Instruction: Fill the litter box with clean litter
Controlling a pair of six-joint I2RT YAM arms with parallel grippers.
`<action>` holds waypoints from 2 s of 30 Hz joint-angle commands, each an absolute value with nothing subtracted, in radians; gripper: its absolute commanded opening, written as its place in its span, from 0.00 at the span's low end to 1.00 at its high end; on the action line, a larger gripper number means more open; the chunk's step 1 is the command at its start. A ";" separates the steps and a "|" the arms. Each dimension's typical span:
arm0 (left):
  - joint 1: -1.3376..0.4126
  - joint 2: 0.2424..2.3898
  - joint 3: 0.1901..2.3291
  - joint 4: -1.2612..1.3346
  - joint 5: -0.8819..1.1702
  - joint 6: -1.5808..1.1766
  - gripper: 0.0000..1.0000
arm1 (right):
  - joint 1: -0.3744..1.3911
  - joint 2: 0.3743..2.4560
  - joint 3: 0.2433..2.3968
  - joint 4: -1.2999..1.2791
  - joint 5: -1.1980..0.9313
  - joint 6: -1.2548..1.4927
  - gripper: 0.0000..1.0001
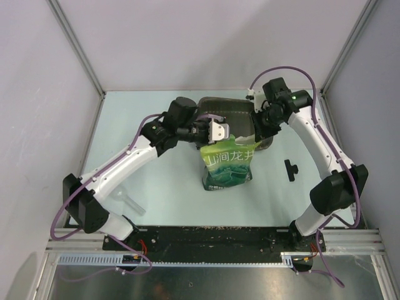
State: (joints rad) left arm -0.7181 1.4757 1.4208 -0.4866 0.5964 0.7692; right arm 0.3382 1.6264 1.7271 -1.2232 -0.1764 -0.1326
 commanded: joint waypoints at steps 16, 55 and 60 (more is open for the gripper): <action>-0.643 1.378 1.471 -0.403 0.635 1.043 0.00 | 0.469 1.793 2.146 -1.469 -0.080 -0.362 0.00; -0.003 1.069 0.991 -0.804 0.073 0.444 1.00 | 0.189 1.560 1.773 -0.742 -0.655 -0.138 1.00; 0.087 0.921 0.881 -0.989 0.383 1.056 1.00 | 0.189 1.532 1.707 -0.706 -0.729 -0.135 1.00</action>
